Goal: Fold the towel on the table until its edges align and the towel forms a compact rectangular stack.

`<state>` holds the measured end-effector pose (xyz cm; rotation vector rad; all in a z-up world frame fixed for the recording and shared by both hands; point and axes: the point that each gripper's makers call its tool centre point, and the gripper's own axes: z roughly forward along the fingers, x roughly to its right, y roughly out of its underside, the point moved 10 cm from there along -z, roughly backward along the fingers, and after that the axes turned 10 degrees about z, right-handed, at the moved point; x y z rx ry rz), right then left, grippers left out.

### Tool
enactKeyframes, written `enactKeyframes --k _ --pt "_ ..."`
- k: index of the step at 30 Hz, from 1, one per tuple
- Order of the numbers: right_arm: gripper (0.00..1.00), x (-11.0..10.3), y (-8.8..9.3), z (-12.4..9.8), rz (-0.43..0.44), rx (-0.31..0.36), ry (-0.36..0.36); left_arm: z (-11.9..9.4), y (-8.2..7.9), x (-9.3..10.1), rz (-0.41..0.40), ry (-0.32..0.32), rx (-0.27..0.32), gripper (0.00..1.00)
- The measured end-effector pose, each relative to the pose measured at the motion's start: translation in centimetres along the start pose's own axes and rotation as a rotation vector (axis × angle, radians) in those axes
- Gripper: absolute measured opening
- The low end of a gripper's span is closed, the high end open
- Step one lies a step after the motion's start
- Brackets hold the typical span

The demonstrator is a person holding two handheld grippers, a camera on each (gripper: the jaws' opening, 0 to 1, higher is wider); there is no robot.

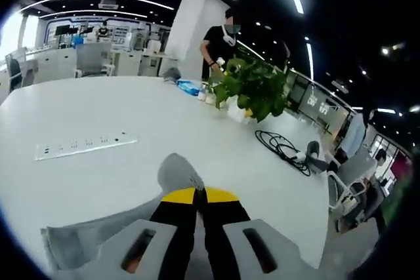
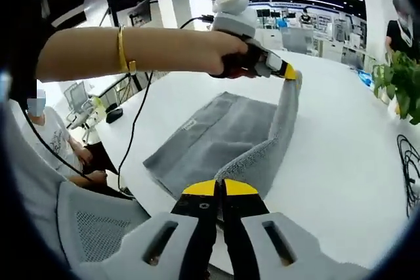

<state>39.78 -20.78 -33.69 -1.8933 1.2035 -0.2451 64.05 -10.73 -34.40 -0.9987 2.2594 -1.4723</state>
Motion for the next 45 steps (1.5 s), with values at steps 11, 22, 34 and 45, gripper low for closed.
enactKeyframes --k 11,22,34,45 --pt "0.00 -4.1 -2.2 2.0 -0.086 0.011 -0.100 -4.8 1.2 -2.7 -0.012 -0.025 0.053 0.02" --pt "0.00 -7.4 -3.7 3.9 -0.168 -0.005 -0.173 -8.8 2.2 -5.6 -0.038 -0.072 0.088 0.02" --pt "0.00 -10.1 -3.9 5.9 -0.242 -0.044 -0.226 -11.9 4.4 -8.6 -0.061 -0.123 0.120 0.02" --pt "0.00 -11.5 -2.9 9.5 -0.283 -0.122 -0.241 -12.1 9.1 -11.4 -0.121 -0.186 0.041 0.02"
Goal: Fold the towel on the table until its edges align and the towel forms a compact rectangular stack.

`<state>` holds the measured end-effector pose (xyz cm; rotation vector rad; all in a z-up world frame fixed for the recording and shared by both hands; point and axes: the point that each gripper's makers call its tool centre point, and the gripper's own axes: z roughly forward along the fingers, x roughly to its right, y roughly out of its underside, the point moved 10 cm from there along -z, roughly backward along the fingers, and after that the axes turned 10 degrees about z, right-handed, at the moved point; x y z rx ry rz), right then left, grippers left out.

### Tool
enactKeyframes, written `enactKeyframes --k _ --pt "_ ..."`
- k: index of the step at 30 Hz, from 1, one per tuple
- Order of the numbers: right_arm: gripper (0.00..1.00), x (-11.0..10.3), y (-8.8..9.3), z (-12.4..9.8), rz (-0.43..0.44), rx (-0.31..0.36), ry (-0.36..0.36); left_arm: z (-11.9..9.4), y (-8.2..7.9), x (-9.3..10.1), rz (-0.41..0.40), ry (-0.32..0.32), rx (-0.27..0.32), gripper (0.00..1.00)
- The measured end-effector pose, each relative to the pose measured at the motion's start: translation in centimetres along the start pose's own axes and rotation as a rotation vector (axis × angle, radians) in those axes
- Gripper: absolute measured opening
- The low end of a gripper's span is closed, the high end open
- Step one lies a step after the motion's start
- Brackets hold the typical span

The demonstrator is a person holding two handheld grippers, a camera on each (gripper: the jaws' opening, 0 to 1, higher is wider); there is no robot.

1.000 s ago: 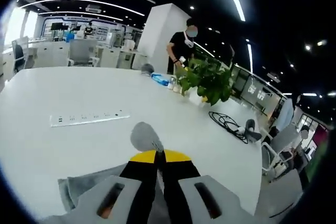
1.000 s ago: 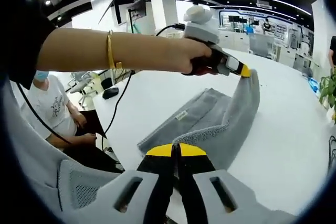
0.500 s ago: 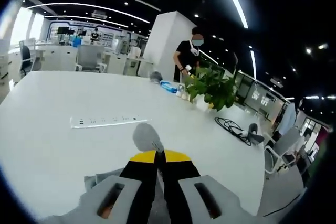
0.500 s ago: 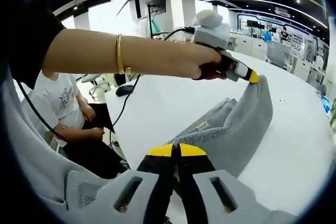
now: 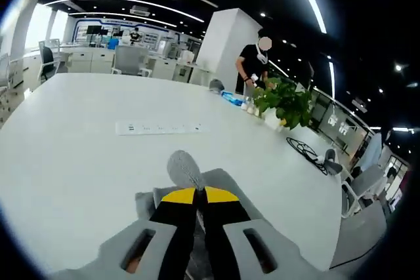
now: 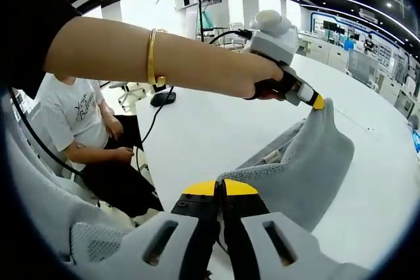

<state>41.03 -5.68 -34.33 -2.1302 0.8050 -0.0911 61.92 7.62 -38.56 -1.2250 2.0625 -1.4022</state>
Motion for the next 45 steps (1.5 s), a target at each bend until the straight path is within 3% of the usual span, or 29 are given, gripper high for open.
enactKeyframes --k 8,23,28,32,35,40,45 --pt "0.00 -0.5 0.2 1.7 -0.029 -0.054 -0.023 -0.7 1.7 -0.6 -0.034 -0.019 -0.025 0.02" --pt "0.00 -0.9 2.4 5.4 -0.083 -0.169 -0.058 -0.6 4.7 -2.4 -0.087 -0.063 -0.102 0.03" --pt "0.00 -1.0 2.7 5.7 -0.083 -0.168 -0.071 -0.6 6.0 -3.0 -0.075 -0.120 -0.155 0.04" --pt "0.03 -1.0 2.8 5.6 -0.076 -0.159 -0.078 -0.5 6.7 -4.6 -0.138 -0.145 -0.125 0.09" --pt "0.06 -1.0 2.6 5.2 -0.073 -0.141 -0.075 -0.5 6.2 -3.8 -0.119 -0.163 -0.124 0.13" --pt "0.17 -0.6 1.9 4.7 -0.055 -0.094 -0.060 -0.9 5.2 -4.2 -0.093 -0.166 -0.097 0.18" --pt "0.16 0.6 1.4 3.7 -0.038 -0.060 -0.022 -2.4 4.3 -2.9 -0.051 -0.138 -0.077 0.21"
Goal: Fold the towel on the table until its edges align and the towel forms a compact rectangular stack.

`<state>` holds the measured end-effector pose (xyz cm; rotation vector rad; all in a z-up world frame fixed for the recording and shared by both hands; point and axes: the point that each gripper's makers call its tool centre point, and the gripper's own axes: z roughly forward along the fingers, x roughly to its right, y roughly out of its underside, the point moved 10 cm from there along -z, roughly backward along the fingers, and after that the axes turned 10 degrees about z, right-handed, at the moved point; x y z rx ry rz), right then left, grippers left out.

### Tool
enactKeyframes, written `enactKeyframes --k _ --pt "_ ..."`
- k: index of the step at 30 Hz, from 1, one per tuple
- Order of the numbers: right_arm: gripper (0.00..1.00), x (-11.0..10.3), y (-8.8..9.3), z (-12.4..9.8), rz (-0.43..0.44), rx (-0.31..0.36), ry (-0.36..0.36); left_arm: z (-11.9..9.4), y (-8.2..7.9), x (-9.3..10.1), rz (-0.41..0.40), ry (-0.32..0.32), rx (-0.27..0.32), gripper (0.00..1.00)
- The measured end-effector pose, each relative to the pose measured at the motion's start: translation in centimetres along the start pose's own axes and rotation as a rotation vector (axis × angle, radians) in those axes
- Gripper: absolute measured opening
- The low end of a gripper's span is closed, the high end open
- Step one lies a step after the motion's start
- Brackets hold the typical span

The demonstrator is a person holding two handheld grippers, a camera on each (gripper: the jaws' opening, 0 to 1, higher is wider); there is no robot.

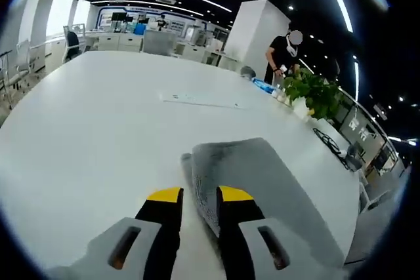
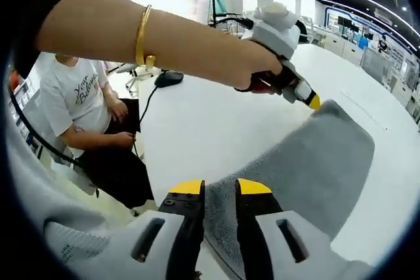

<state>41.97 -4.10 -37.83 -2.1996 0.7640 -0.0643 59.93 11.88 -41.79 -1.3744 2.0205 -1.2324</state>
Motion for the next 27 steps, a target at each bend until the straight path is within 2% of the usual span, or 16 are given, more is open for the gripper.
enactKeyframes --k 2,4,5,8,10,11,14,18,23,26,27 --pt "0.16 0.7 0.2 -0.6 0.016 0.004 0.013 -1.0 0.2 0.9 0.010 0.006 0.009 0.22" --pt "0.16 1.4 0.5 -1.3 0.043 0.016 0.035 -0.9 0.7 0.6 0.036 0.028 0.006 0.22" --pt "0.16 1.7 0.7 -1.7 0.053 0.017 0.046 -1.4 1.1 1.5 0.056 0.038 0.000 0.23" --pt "0.17 2.8 1.5 -2.6 0.085 0.025 0.080 -2.4 1.9 2.3 0.074 0.051 -0.013 0.25" --pt "0.18 3.5 1.9 -3.2 0.102 0.029 0.101 -3.0 2.3 2.8 0.070 0.057 -0.018 0.25" --pt "0.19 4.1 2.1 -3.6 0.097 0.044 0.145 -3.8 2.7 3.6 0.070 0.055 -0.021 0.25" --pt "0.26 5.0 2.7 -4.4 0.116 0.042 0.159 -4.5 3.2 4.2 0.075 0.060 -0.032 0.26" --pt "0.25 6.1 3.7 -5.1 0.131 0.029 0.191 -6.5 4.6 5.8 0.059 0.063 -0.059 0.27" --pt "0.28 6.9 5.0 -5.9 0.174 0.033 0.233 -8.5 6.3 6.9 0.077 0.063 -0.105 0.27" --pt "0.28 6.9 5.6 -6.3 0.197 0.036 0.239 -9.1 6.8 6.4 0.056 0.053 -0.107 0.28" --pt "0.28 7.0 5.7 -6.4 0.198 0.034 0.241 -9.3 7.0 6.8 0.051 0.055 -0.108 0.28"
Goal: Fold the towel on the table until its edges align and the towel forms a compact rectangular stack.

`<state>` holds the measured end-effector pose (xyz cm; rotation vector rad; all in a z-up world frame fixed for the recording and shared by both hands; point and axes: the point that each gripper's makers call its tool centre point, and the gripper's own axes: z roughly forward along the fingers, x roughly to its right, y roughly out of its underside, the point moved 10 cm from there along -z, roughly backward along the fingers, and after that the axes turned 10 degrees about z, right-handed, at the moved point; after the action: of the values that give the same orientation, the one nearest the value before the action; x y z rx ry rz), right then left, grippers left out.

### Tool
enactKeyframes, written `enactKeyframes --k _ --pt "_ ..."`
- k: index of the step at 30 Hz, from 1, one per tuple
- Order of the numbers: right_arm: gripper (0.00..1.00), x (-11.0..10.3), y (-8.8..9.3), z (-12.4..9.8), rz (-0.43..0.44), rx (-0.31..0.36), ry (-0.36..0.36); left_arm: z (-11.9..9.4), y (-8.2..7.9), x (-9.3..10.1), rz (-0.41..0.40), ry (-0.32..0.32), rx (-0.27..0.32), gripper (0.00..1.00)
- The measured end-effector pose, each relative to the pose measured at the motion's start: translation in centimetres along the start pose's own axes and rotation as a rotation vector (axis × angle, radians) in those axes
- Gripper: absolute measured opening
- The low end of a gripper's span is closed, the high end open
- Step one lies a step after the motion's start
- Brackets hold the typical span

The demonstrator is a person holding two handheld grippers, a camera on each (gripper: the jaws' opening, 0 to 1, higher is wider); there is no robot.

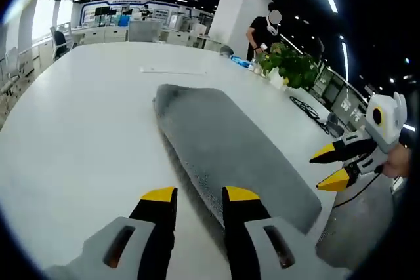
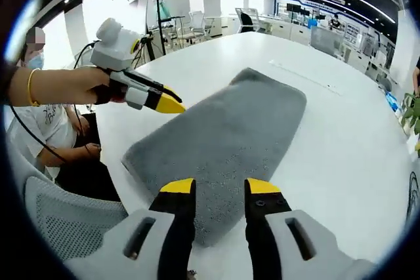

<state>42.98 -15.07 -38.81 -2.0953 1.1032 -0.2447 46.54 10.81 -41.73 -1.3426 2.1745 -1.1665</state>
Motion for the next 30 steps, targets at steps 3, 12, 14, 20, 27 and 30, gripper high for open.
enactKeyframes --k 3,12,14,20,27,30 --pt "0.29 0.4 0.5 -0.1 0.013 -0.004 0.005 -0.7 0.6 0.9 -0.013 0.003 -0.004 0.30" --pt "0.33 1.2 2.9 0.0 0.082 -0.064 0.007 -2.1 3.6 3.4 -0.046 0.017 -0.053 0.34" --pt "0.33 1.3 3.4 0.2 0.091 -0.074 -0.005 -2.2 4.4 3.9 -0.051 0.022 -0.076 0.34" --pt "0.33 1.3 3.9 0.1 0.108 -0.094 -0.012 -2.6 5.7 3.8 -0.120 0.024 -0.080 0.31" --pt "0.31 1.5 4.4 0.6 0.125 -0.117 -0.027 -2.8 6.0 4.8 -0.113 0.025 -0.115 0.25" --pt "0.30 1.5 4.6 0.6 0.134 -0.122 -0.033 -3.0 6.5 5.3 -0.160 0.004 -0.101 0.23"
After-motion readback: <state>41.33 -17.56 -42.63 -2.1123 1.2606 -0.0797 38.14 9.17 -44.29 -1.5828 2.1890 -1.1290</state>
